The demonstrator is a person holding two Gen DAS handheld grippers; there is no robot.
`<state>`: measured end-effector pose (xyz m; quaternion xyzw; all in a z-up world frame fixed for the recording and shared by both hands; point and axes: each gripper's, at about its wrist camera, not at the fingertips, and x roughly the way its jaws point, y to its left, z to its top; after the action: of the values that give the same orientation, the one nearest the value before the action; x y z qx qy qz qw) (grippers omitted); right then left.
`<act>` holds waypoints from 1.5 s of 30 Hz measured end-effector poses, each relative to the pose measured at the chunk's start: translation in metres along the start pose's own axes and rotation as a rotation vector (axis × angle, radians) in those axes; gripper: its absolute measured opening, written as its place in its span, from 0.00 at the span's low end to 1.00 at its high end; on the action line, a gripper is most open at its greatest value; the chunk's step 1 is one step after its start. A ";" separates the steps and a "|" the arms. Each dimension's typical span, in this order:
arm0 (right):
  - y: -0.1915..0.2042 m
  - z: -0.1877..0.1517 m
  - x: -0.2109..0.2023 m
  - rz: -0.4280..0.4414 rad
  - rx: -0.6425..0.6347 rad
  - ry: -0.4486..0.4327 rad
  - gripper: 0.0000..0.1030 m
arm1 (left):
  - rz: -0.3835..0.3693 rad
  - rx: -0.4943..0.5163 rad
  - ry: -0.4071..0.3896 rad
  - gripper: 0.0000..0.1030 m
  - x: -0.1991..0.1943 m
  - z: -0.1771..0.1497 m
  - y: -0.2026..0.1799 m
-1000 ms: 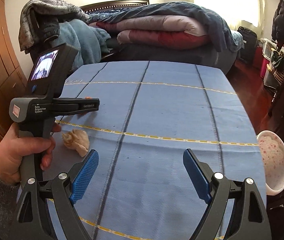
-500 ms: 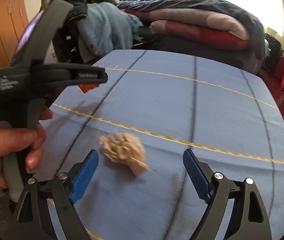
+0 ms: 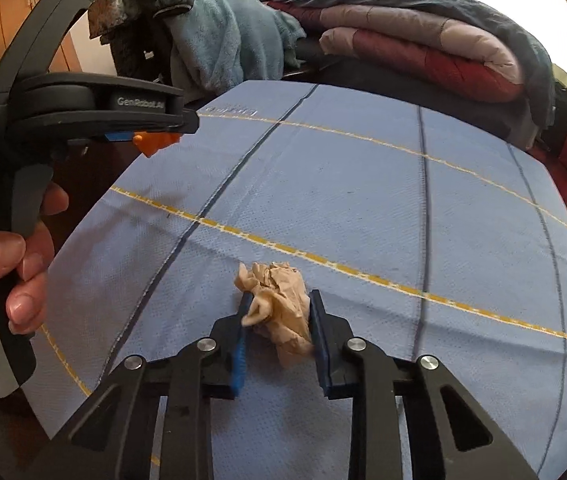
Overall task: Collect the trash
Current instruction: 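Carry the orange toy and tan paper over the wastebasket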
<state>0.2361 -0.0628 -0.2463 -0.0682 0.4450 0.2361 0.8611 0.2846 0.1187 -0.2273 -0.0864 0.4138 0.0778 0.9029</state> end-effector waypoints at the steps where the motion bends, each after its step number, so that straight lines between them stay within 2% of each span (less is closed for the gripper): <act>1: -0.002 -0.001 -0.003 -0.004 0.001 -0.004 0.26 | -0.004 0.001 -0.004 0.42 -0.002 0.000 -0.002; 10: -0.035 -0.015 -0.047 -0.044 0.052 -0.056 0.26 | -0.053 0.041 -0.064 0.42 -0.038 0.008 -0.038; 26: -0.111 -0.033 -0.129 -0.136 0.175 -0.191 0.27 | -0.187 0.172 -0.179 0.42 -0.102 0.017 -0.146; 36: -0.159 -0.053 -0.162 -0.203 0.260 -0.234 0.27 | -0.267 0.263 -0.217 0.42 -0.124 0.015 -0.216; 45: -0.205 -0.076 -0.186 -0.273 0.344 -0.256 0.27 | -0.351 0.343 -0.209 0.42 -0.125 0.007 -0.284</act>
<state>0.1843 -0.3323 -0.1616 0.0503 0.3525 0.0450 0.9334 0.2694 -0.1647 -0.1012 0.0062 0.3040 -0.1426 0.9419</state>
